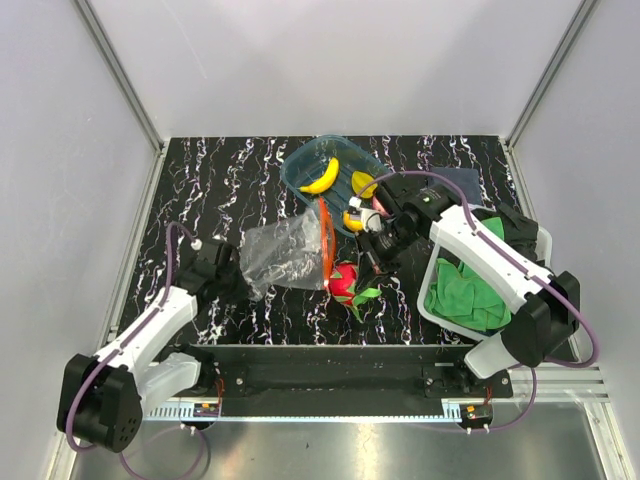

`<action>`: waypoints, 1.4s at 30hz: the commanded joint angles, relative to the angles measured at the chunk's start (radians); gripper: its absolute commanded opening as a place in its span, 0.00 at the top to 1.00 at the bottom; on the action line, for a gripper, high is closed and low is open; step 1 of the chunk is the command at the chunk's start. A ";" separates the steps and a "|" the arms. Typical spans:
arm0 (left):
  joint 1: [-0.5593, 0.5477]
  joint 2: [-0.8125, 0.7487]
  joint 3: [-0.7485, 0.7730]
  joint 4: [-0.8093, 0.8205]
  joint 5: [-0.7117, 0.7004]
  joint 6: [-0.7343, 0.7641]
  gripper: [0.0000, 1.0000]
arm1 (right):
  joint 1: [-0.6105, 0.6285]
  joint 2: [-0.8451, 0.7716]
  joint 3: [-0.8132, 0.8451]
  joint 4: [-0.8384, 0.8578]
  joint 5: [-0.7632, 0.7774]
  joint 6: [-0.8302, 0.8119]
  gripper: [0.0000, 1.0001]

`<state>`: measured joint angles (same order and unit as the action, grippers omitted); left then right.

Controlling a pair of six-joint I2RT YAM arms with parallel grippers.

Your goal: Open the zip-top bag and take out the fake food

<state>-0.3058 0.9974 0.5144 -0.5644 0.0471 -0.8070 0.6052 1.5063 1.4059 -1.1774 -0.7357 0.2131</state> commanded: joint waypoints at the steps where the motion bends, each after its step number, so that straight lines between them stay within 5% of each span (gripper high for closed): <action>1: 0.010 -0.009 0.097 -0.072 -0.099 0.012 1.00 | -0.001 -0.017 0.065 -0.010 0.136 0.034 1.00; 13: 0.011 -0.123 0.134 -0.270 -0.219 -0.069 0.98 | -0.074 0.250 0.542 0.157 0.412 0.063 1.00; 16: 0.011 -0.108 0.142 -0.267 -0.172 -0.060 0.54 | -0.085 0.389 0.681 0.168 0.482 0.016 1.00; 17: 0.011 -0.105 0.147 -0.267 -0.158 -0.057 0.31 | -0.093 0.428 0.720 0.170 0.502 0.003 1.00; 21: 0.011 -0.153 0.191 -0.311 -0.063 -0.049 0.04 | -0.105 0.668 0.963 0.159 0.545 -0.040 1.00; 23: 0.011 -0.174 0.232 -0.370 -0.053 -0.063 0.02 | -0.108 0.736 1.039 0.150 0.559 -0.040 1.00; 27: 0.011 -0.269 0.300 -0.425 0.101 -0.086 0.01 | -0.111 0.888 1.214 0.079 0.573 -0.015 0.84; 32: 0.011 -0.355 0.352 -0.374 0.244 -0.048 0.01 | -0.108 0.872 1.101 0.070 0.559 0.035 0.41; 42: 0.010 -0.436 0.312 -0.152 0.506 -0.006 0.01 | -0.088 0.444 0.659 0.082 0.593 0.152 0.00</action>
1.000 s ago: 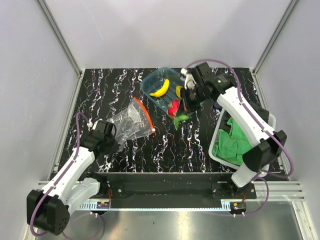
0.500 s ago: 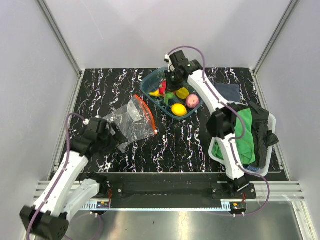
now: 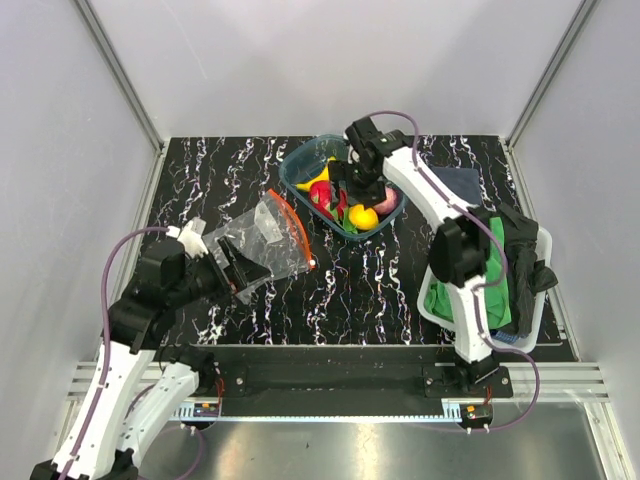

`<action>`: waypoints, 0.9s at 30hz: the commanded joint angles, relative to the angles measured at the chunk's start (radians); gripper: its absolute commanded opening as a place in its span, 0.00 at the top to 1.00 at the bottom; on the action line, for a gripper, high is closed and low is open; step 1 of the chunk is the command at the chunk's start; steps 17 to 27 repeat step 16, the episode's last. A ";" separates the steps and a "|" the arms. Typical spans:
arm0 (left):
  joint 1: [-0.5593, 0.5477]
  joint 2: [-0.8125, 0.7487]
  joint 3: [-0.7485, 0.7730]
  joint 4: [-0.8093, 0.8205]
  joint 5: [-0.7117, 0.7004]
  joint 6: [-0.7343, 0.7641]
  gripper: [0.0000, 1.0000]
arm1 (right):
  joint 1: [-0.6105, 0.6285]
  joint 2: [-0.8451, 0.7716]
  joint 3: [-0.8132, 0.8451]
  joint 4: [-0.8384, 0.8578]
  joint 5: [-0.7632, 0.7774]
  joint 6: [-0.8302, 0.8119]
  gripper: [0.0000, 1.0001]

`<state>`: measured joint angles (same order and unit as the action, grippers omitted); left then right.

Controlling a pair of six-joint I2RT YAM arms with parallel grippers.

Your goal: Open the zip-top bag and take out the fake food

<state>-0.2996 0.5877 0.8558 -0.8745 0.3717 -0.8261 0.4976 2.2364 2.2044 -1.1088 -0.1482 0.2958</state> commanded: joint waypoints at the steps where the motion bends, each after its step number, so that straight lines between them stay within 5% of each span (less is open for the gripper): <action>1: 0.004 -0.031 -0.034 0.167 0.190 0.013 0.01 | 0.025 -0.337 -0.196 0.044 0.004 0.084 0.00; 8: 0.001 -0.081 -0.095 0.320 0.272 -0.001 0.01 | 0.041 -0.863 -0.754 0.237 -0.053 0.278 0.00; 16: 0.001 -0.225 -0.217 0.685 0.372 -0.195 0.01 | 0.041 -1.386 -1.135 0.488 -0.164 0.479 0.00; 27: 0.001 -0.225 -0.217 0.685 0.372 -0.195 0.01 | 0.041 -1.386 -1.135 0.488 -0.164 0.479 0.00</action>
